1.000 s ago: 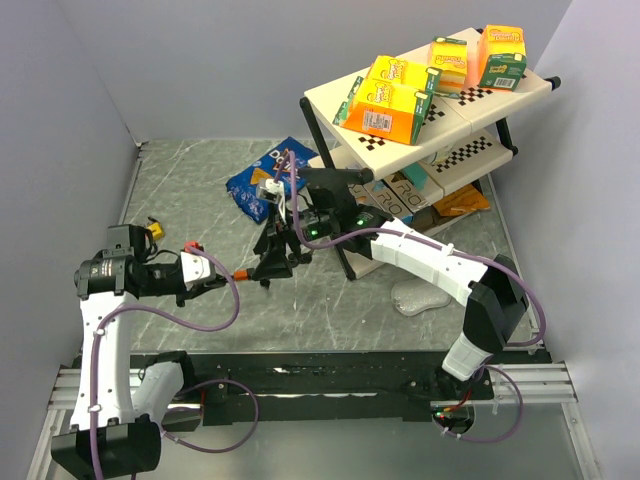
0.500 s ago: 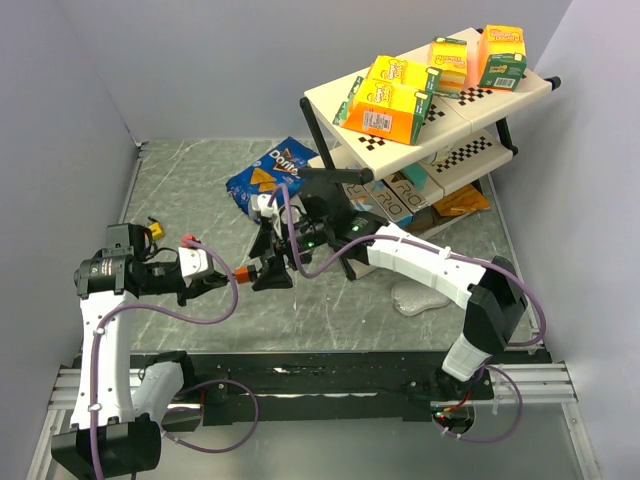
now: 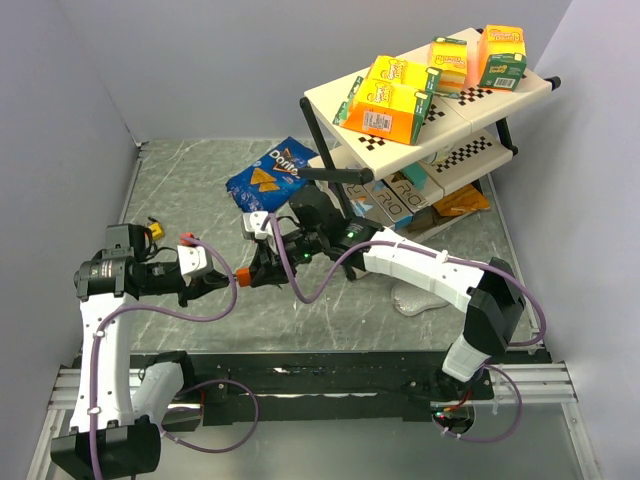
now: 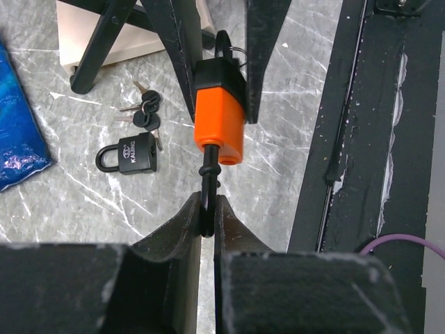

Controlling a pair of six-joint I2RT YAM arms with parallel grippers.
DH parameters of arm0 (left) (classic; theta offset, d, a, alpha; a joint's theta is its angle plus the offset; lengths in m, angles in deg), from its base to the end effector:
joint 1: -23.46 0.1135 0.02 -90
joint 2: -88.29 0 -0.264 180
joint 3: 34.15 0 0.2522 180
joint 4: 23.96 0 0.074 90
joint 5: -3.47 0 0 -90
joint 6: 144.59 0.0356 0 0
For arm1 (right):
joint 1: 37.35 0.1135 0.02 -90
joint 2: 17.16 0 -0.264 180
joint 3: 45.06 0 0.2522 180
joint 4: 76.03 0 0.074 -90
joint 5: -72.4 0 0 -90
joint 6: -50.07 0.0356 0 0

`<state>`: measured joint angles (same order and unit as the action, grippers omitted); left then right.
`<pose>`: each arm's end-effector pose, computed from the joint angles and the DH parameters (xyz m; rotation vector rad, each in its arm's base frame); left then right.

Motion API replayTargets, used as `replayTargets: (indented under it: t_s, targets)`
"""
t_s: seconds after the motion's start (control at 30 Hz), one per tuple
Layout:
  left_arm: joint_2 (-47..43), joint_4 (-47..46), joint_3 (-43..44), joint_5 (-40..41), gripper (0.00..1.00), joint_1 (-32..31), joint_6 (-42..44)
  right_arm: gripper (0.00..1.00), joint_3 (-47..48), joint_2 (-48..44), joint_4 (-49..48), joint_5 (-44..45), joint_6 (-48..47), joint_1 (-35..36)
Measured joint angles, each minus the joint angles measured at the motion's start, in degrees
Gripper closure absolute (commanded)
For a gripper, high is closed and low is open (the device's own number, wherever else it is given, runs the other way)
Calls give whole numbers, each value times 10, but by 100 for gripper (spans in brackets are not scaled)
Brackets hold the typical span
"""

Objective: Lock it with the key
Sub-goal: Lock the lock.

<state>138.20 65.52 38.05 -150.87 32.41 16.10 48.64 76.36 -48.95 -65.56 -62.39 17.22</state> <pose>0.1216 -0.0133 0.3287 1.2688 1.6181 -0.7220 0.1962 0.3214 0.3335 -1.6760 1.2270 1.1968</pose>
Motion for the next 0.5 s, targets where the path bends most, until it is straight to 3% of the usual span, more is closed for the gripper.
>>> replayTargets:
  t_s: [0.1,0.27,0.5]
  targets:
    - [-1,-2,0,-2,99,-1,-9,75,3,0,0,9,-3,0]
    - [-1,-20,0,-3,99,-4,-38,100,8,1,0,21,-5,0]
    - [-7,-62,-8,6,99,-18,-93,100,9,2,0,28,5,-1]
